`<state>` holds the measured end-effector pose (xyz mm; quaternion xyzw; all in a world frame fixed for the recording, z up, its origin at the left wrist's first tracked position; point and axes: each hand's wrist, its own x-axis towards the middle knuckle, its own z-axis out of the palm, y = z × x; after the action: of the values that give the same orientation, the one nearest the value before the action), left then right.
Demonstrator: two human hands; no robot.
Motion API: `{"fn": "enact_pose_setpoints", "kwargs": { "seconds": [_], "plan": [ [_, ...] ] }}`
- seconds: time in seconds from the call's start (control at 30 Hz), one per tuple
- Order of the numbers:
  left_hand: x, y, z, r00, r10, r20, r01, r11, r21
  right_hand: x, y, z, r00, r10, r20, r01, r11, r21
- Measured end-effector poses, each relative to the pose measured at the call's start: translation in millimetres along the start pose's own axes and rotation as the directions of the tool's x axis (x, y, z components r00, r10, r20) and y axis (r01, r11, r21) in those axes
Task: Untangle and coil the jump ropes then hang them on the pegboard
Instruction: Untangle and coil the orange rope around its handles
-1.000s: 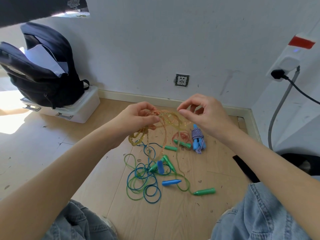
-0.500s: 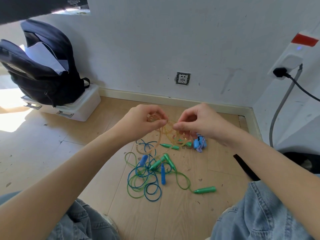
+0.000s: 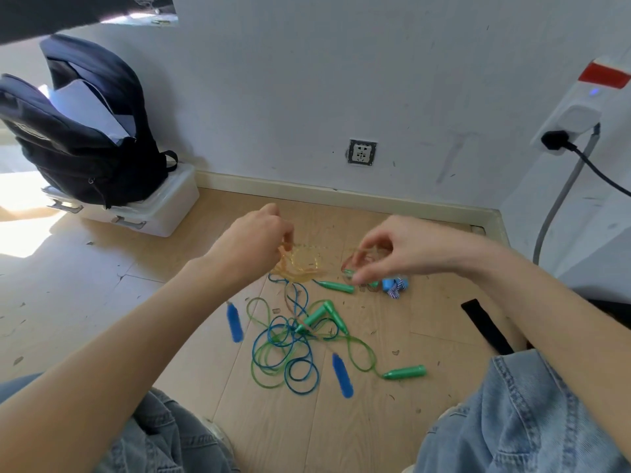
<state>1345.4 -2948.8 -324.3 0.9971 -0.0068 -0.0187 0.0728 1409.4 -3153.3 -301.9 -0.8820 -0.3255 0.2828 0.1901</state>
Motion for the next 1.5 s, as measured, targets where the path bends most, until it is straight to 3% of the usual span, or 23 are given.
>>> {"fn": "enact_pose_setpoints", "kwargs": {
  "seconds": [0.03, 0.1, 0.2, 0.3, 0.37, 0.4, 0.53, 0.6, 0.67, 0.73, 0.77, 0.83, 0.87, 0.93, 0.97, 1.03, 1.1, 1.23, 1.27, 1.3, 1.37, 1.43, 1.5],
  "plan": [
    [0, -1, 0, 1.0, -0.006, 0.006, 0.006, 1.0, -0.012, 1, 1, 4, 1.0, 0.025, 0.015, -0.022, 0.986, -0.163],
    [0, -1, -1, 1.0, 0.012, 0.025, -0.011, 0.999, -0.045, 0, 3, 6, 1.0, 0.008, 0.027, -0.003, 0.984, -0.18],
    [-3, 1, -4, 0.992, 0.091, 0.093, -0.072, 0.98, -0.186, -4, 1, -2, 0.986, -0.104, -0.128, 0.139, 0.941, 0.31],
    [-4, 13, -3, 0.975, 0.165, 0.147, -0.105, 0.931, -0.349, -5, 0, -9, 0.966, -0.116, -0.233, 0.254, 0.614, 0.747],
    [-3, 18, 2, 0.973, 0.182, 0.145, -0.126, 0.936, -0.329, -4, -3, -8, 0.974, -0.151, -0.167, 0.214, 0.391, 0.895],
    [-2, 18, 4, 0.972, 0.181, 0.151, -0.135, 0.952, -0.274, -4, -5, -7, 0.982, -0.129, -0.135, 0.173, 0.361, 0.916],
    [0, 6, 9, 0.975, 0.107, 0.195, -0.082, 0.988, -0.13, -6, 2, -12, 0.987, 0.108, -0.115, 0.065, 0.387, 0.92],
    [0, -6, 9, 0.98, 0.044, 0.192, -0.035, 0.998, -0.048, -8, 8, -20, 0.985, 0.114, -0.133, 0.077, 0.401, 0.913],
    [-3, -19, 9, 0.981, -0.043, 0.188, 0.04, 0.999, 0.022, -11, 11, -25, 0.979, 0.093, -0.181, 0.105, 0.532, 0.841],
    [-5, -26, 9, 0.978, -0.134, 0.158, 0.12, 0.988, 0.091, -10, 12, -24, 0.963, 0.106, -0.246, 0.066, 0.796, 0.601],
    [-5, -27, 10, 0.975, -0.17, 0.14, 0.154, 0.981, 0.121, -7, 13, -20, 0.96, 0.103, -0.259, 0.005, 0.923, 0.385],
    [-5, -26, 12, 0.973, -0.199, 0.114, 0.182, 0.973, 0.144, -1, 14, -7, 0.989, 0.069, -0.127, -0.08, 0.993, -0.087],
    [-3, -25, 13, 0.975, -0.194, 0.107, 0.178, 0.974, 0.141, 1, 13, 1, 0.999, 0.052, -0.008, -0.052, 0.978, -0.202],
    [-1, -22, 13, 0.978, -0.167, 0.121, 0.156, 0.983, 0.099, 2, 8, 12, 0.991, -0.03, 0.132, 0.044, 0.993, -0.107],
    [0, -21, 13, 0.979, -0.149, 0.14, 0.143, 0.988, 0.056, 1, 6, 13, 0.992, -0.096, 0.085, 0.092, 0.994, 0.059],
    [1, -17, 10, 0.979, -0.095, 0.179, 0.106, 0.993, -0.053, 1, 4, 8, 0.979, -0.155, -0.133, 0.197, 0.884, 0.425],
    [0, -9, 9, 0.979, -0.024, 0.203, 0.052, 0.99, -0.133, 0, 2, 3, 0.95, -0.157, -0.269, 0.302, 0.677, 0.671],
    [-3, 0, 28, 0.962, 0.021, 0.273, -0.014, 1.0, -0.027, 3, -2, -2, 0.923, -0.135, -0.36, 0.384, 0.268, 0.884],
    [-4, -1, 33, 0.954, -0.001, 0.3, -0.003, 1.0, 0.013, 1, -2, -5, 0.92, -0.105, -0.377, 0.392, 0.211, 0.896],
    [-5, -3, 35, 0.949, -0.026, 0.314, 0.015, 0.999, 0.035, 0, -1, -9, 0.918, -0.062, -0.392, 0.396, 0.213, 0.893],
    [-5, -8, 31, 0.952, -0.061, 0.3, 0.059, 0.998, 0.013, -2, 3, -11, 0.913, 0.024, -0.407, 0.375, 0.337, 0.863],
    [-2, -13, 21, 0.96, -0.084, 0.266, 0.116, 0.987, -0.109, -2, 6, -9, 0.92, 0.04, -0.389, 0.303, 0.555, 0.774],
    [-1, -14, 9, 0.963, -0.111, 0.245, 0.183, 0.939, -0.293, -2, 6, -4, 0.949, 0.024, -0.313, 0.142, 0.857, 0.496]
  ]
}}
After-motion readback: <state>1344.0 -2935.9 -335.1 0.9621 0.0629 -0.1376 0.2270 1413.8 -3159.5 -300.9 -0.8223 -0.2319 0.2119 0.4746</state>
